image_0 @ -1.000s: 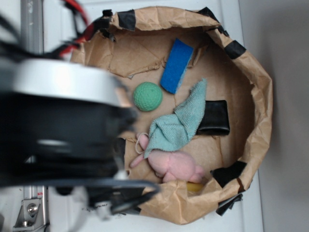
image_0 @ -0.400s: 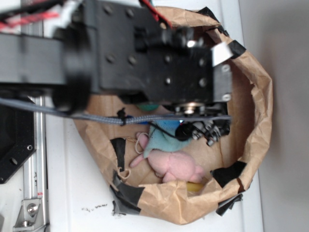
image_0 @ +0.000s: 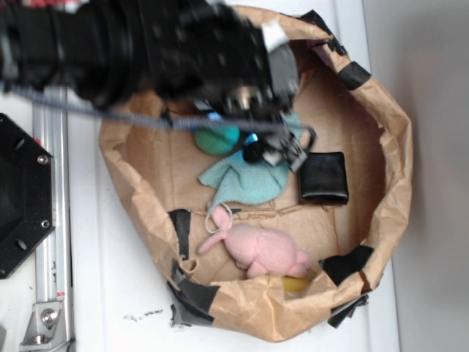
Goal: Grab the blue sponge.
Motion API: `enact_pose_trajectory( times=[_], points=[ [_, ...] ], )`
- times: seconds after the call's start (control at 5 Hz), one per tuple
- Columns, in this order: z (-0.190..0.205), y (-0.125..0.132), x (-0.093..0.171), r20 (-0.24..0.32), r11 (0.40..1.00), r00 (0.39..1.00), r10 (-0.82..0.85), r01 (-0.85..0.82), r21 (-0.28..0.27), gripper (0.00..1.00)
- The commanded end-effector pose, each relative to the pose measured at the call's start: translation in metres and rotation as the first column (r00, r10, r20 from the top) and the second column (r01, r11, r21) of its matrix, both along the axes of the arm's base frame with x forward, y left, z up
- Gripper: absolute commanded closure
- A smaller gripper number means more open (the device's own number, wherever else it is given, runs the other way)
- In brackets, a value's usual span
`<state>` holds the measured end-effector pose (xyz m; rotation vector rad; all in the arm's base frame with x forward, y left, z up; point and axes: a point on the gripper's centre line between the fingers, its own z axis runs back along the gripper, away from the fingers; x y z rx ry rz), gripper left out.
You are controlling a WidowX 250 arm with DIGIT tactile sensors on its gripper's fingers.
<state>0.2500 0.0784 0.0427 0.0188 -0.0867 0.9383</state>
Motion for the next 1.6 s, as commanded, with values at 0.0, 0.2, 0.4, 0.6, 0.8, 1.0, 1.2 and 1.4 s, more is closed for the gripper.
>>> enact_pose_trajectory(
  times=[0.0,0.2,0.4,0.6,0.8,1.0,1.2,1.4],
  points=[
    [0.032,0.014,0.019,0.101,0.997,0.994,-0.053,0.058,-0.041,0.00],
    [0.043,0.004,0.022,0.134,0.998,0.989,-0.070,0.070,0.000,0.00],
    [0.038,0.004,0.030,0.126,0.995,0.988,-0.089,0.082,0.059,0.00],
    [0.051,0.012,0.017,0.104,0.994,0.989,-0.103,0.099,0.046,0.00],
    [0.043,0.026,0.009,0.046,0.996,0.997,-0.064,0.061,0.066,0.00],
    [0.025,0.038,0.025,-0.006,0.995,0.998,-0.061,0.061,0.073,0.00],
    [-0.015,-0.005,0.078,-0.052,0.981,0.983,-0.174,0.177,0.075,0.00],
    [-0.015,-0.005,0.078,-0.052,0.981,0.983,-0.174,0.177,0.075,0.00]
  ],
)
